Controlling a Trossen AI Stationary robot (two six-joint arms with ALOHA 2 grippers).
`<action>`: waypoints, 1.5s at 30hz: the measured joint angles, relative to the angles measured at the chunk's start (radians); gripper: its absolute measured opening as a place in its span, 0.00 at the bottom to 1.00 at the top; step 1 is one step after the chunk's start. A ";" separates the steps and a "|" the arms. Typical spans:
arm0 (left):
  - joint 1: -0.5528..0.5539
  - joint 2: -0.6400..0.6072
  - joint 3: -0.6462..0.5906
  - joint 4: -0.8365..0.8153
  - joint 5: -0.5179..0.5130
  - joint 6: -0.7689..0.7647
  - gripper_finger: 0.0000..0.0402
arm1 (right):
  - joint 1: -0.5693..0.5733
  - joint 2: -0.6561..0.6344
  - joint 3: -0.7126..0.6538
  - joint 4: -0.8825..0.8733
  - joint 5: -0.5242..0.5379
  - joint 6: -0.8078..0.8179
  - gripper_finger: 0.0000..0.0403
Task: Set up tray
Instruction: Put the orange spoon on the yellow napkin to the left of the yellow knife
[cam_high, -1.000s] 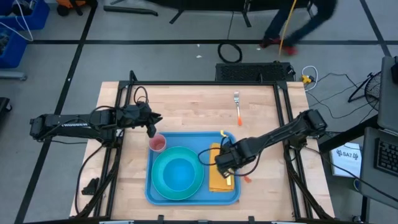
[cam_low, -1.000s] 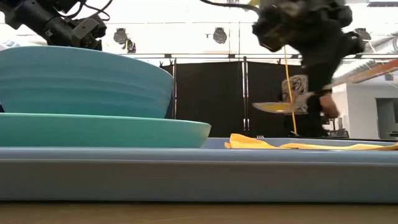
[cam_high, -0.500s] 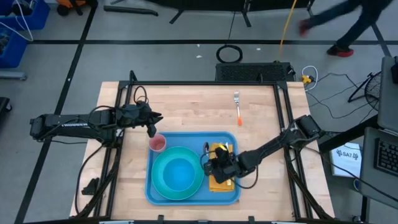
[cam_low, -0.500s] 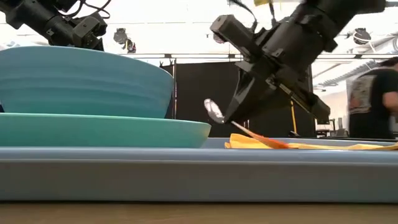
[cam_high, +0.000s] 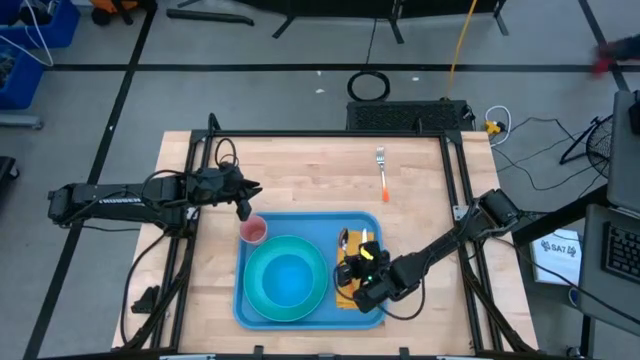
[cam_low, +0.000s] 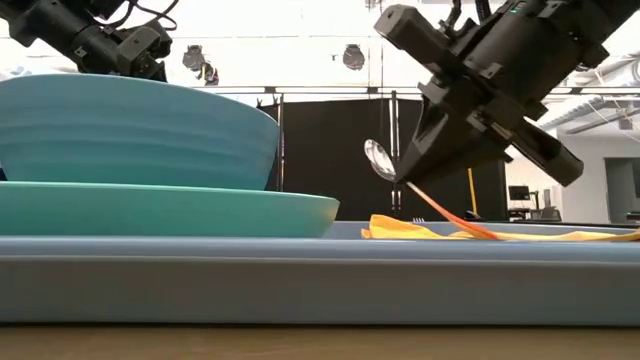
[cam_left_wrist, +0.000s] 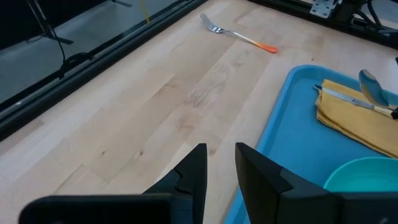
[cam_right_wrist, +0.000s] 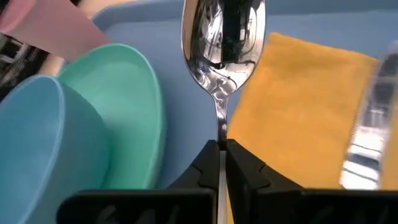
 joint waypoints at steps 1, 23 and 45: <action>0.000 0.000 0.000 0.000 0.000 0.000 0.22 | 0.003 0.000 0.000 0.001 -0.001 0.006 0.00; 0.000 0.000 0.000 -0.009 -0.001 -0.003 0.22 | 0.026 0.000 0.000 -0.189 -0.003 0.165 0.00; 0.000 0.000 0.000 -0.029 -0.027 -0.009 0.22 | 0.037 0.000 0.000 -0.227 -0.079 0.194 0.00</action>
